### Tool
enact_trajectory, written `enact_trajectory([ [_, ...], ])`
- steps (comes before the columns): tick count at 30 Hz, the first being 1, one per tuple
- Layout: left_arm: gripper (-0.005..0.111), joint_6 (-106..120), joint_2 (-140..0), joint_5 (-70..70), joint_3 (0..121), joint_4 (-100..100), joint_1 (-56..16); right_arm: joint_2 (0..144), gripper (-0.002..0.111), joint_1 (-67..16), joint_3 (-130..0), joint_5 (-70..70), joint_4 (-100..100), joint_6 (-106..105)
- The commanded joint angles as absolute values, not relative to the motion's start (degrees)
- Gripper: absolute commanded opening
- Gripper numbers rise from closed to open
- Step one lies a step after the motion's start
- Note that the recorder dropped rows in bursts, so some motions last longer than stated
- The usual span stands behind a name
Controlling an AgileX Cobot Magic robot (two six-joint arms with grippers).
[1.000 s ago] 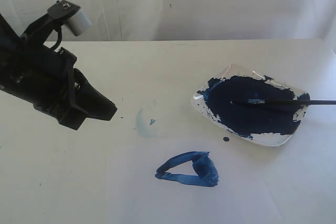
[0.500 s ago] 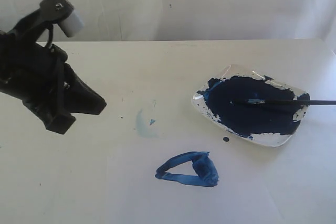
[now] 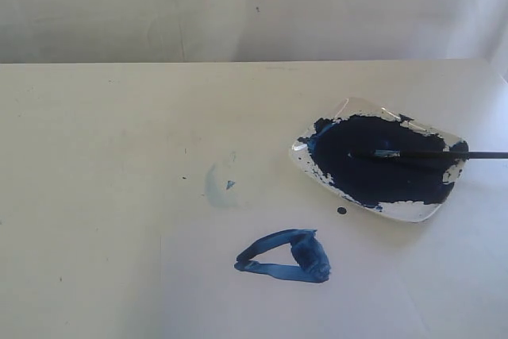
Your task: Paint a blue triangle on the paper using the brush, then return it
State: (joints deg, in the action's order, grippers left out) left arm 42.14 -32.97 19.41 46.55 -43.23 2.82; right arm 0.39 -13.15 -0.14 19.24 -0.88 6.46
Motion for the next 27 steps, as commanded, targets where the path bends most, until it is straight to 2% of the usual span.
enact_trajectory([
  [1,0.000,41.72,-22.94,19.22,37.69,-47.00,10.88,0.00,0.000,-13.26,0.00,19.27,-0.96,6.54],
  [11,0.000,41.97,-17.10,20.01,34.08,-59.68,11.32,0.00,0.000,-13.26,0.00,19.27,-0.96,6.54],
  [15,0.000,41.41,-17.44,19.27,33.24,-56.10,11.32,0.00,0.000,-13.26,0.00,19.25,-0.82,6.54],
  [16,0.000,37.87,-17.44,19.53,32.55,-50.06,11.32,0.00,0.000,-13.26,0.00,19.25,-0.82,6.54],
  [18,0.000,14.20,-17.44,21.06,30.26,-23.95,11.32,0.00,0.000,-13.26,0.00,19.25,-0.82,6.54],
  [21,0.000,-14.77,-17.44,21.64,26.51,-0.54,11.32,0.00,0.000,-13.26,0.00,19.25,-0.82,6.54],
  [24,0.000,-20.86,-17.31,20.50,21.85,6.83,11.32,0.00,0.000,-13.26,0.00,19.25,-0.82,6.54],
  [27,0.000,-15.63,-15.69,16.29,13.74,6.91,11.32,0.00,0.000,-13.26,0.00,19.25,-0.82,6.54],
])
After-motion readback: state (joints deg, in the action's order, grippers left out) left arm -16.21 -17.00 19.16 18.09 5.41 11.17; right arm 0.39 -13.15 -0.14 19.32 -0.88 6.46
